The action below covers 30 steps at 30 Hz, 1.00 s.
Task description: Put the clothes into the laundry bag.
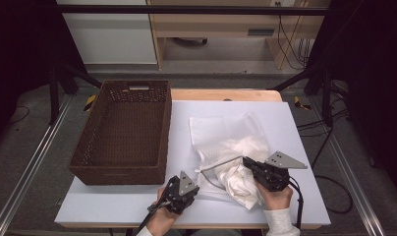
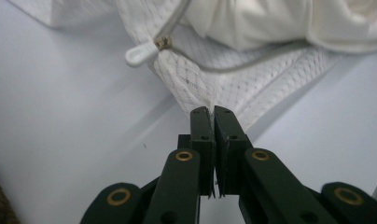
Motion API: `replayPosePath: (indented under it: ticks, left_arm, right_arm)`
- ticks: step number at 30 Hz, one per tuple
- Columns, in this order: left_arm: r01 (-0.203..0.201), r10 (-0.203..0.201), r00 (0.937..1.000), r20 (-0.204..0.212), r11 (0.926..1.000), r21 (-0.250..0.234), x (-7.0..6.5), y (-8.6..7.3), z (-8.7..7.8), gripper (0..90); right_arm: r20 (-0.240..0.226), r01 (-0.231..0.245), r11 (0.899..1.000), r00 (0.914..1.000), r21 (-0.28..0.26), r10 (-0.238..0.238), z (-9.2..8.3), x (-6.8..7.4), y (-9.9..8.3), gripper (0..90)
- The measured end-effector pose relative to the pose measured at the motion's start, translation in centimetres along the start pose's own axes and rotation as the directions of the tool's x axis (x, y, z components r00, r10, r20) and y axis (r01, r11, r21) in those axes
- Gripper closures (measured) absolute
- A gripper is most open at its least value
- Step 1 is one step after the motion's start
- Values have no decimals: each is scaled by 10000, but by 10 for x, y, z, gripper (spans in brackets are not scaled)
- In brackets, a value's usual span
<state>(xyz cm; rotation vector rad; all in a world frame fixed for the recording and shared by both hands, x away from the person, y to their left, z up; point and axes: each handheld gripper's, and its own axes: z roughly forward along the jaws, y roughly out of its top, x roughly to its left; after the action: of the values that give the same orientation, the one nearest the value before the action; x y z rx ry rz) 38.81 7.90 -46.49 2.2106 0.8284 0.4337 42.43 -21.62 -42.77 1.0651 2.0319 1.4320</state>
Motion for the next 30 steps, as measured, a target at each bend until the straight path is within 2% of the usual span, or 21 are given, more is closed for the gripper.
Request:
replayPosePath:
  ticks: [2, 5, 6, 7, 8, 9, 10, 11, 13, 14, 15, 16, 17, 19, 20, 21, 23, 26, 30]
  left_arm:
    - [-21, 21, 10000, -25, 10000, -32, -2, -5, 5, 856]
    - [-111, 111, 9999, -8, 9998, -136, 1, -3, 7, 828]
    - [-96, 94, 9999, -88, 9996, -271, 2, 0, 7, 686]
    - [-35, 30, 9999, -127, 9991, -420, 4, 2, 8, 686]
    - [61, -67, 9999, -140, 9989, -454, 8, 6, 11, 584]
    - [502, -503, 9987, -26, 9980, -375, 14, 11, 19, 444]
    - [502, -503, 9987, -26, 9980, -375, 14, 11, 19, 426]
    - [711, -705, 9973, 180, 9968, -361, 18, 13, 23, 426]
    - [1102, -1096, 9926, 520, 9939, -102, 22, 13, 33, 463]
    - [1285, -1281, 9902, 563, 9917, -40, 23, 11, 37, 597]
    - [1285, -1281, 9902, 563, 9917, -40, 23, 11, 37, 648]
    - [1268, -1260, 9905, 545, 9919, -105, 23, 10, 36, 648]
    - [1297, -1287, 9891, 716, 9915, -94, 23, 9, 35, 765]
    - [1086, -1079, 9924, 598, 9941, -78, 18, 9, 30, 870]
    - [872, -871, 9946, 558, 9962, -7, 13, 7, 23, 872]
    - [872, -871, 9946, 558, 9962, -7, 13, 7, 23, 873]
    - [615, -607, 9967, 539, 9980, -141, 8, 4, 17, 873]
    - [478, -458, 9976, 526, 9982, -365, 3, -1, 10, 872]
    - [484, -464, 9974, 555, 9982, -351, 3, -3, 14, 872]
  right_arm:
    - [-7, 14, 10000, 10000, 9, -14, 0, 1, 0, 889]
    - [6, 42, 10000, 10000, 33, -42, -1, 1, 0, 889]
    - [-15, 49, 10000, 10000, 34, -49, -1, 0, 1, 889]
    - [-15, 49, 10000, 10000, 34, -49, -1, 0, 1, 889]
    - [-16, 33, 10000, 10000, 43, -33, -1, 0, 1, 889]
    - [2, 36, 10000, 10000, 41, -36, -2, 1, 1, 889]
    - [2, 36, 10000, 10000, 41, -36, -2, 1, 1, 889]
    - [6, 56, 10000, 10000, 32, -56, -2, 1, 2, 890]
    - [44, 106, 9999, 9999, 30, -107, -4, 1, 2, 889]
    - [42, 110, 9999, 9999, 3, -110, -6, 1, 3, 889]
    - [42, 110, 9999, 9999, 3, -110, -6, 1, 3, 889]
    - [52, 103, 9999, 9999, 8, -103, -7, 1, 3, 889]
    - [50, 63, 10000, 10000, 23, -63, -8, 1, 3, 889]
    - [83, 19, 10000, 10000, 21, -19, -10, 0, 4, 889]
    - [97, 28, 10000, 9999, 28, -29, -10, 0, 4, 889]
    - [97, 28, 10000, 9999, 28, -29, -10, 0, 4, 889]
    - [189, 61, 10000, 9998, 56, -62, -14, 1, 5, 889]
    - [244, 35, 10000, 9997, 57, -36, -16, 1, 5, 889]
    - [270, 0, 9999, 9996, 107, -3, -16, 1, 1, 886]
